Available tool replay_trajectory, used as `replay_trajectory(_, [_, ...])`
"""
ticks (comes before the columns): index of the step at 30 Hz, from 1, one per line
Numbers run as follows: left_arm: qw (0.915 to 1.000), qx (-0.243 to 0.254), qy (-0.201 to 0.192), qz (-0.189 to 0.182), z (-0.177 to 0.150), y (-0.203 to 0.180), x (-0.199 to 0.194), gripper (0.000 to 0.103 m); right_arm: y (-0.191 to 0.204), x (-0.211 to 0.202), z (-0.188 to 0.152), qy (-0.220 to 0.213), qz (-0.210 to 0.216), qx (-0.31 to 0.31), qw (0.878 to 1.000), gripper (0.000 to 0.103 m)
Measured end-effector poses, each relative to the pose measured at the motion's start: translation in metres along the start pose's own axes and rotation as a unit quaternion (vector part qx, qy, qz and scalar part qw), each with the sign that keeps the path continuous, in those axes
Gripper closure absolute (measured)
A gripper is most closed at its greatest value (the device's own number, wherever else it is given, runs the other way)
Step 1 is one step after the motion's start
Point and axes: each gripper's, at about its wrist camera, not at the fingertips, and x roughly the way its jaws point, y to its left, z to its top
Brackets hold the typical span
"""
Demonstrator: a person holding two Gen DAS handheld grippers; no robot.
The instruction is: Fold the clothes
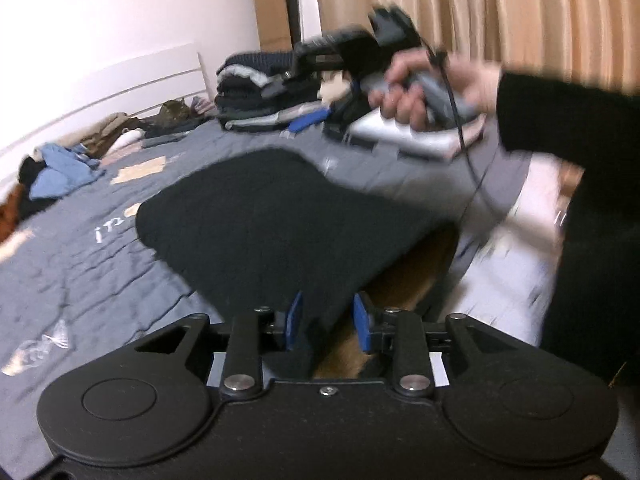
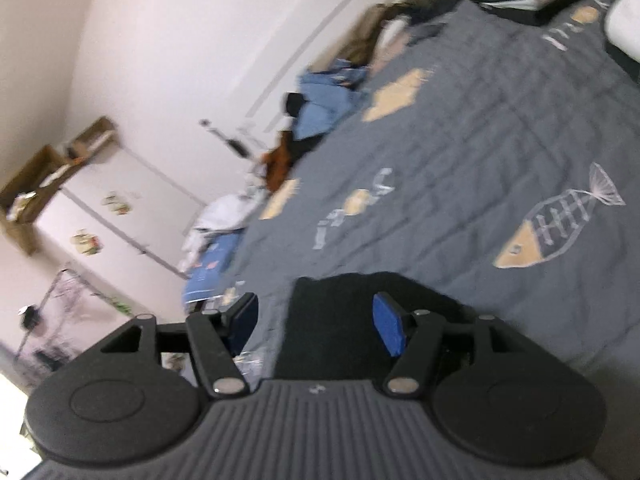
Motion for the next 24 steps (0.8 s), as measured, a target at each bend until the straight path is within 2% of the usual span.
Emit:
replay_trajectory(2, [0.9982, -0.055, -0.023, -0.008, 0.005, 0.014, -0.006, 0.064, 0.001, 0.003, -0.002, 0.02, 0.009, -0.007, 1.0, 0.04])
replay_trajectory(5, [0.9923, -0.118, -0.037, -0.006, 0.007, 0.031, -0.005, 0.063, -0.008, 0.015, -0.011, 0.053, -0.015, -0.004, 0.998, 0.04])
replay_trajectory(9, [0.9891, -0.14, -0.025, 0.039, 0.008, 0.041, 0.004, 0.063, -0.022, 0.042, -0.029, 0.093, -0.059, -0.011, 0.994, 0.04])
replay_trajectory(12, [0.9859, -0.153, -0.011, 0.065, 0.009, 0.048, 0.009, 0.063, -0.023, 0.046, -0.035, 0.09, -0.072, -0.025, 0.993, 0.04])
replay_trajectory(14, [0.9845, -0.156, -0.006, 0.079, 0.009, 0.051, 0.009, 0.063, -0.019, 0.039, -0.031, 0.085, -0.065, -0.021, 0.994, 0.04])
replay_trajectory(18, [0.9872, -0.131, 0.005, 0.091, 0.007, 0.05, 0.008, 0.063, -0.002, 0.014, -0.027, 0.065, -0.051, -0.03, 0.996, 0.04])
replay_trajectory(24, [0.9898, -0.095, 0.022, 0.104, 0.001, 0.044, 0.003, 0.063, 0.05, -0.021, -0.054, 0.068, -0.048, -0.1, 0.992, 0.04])
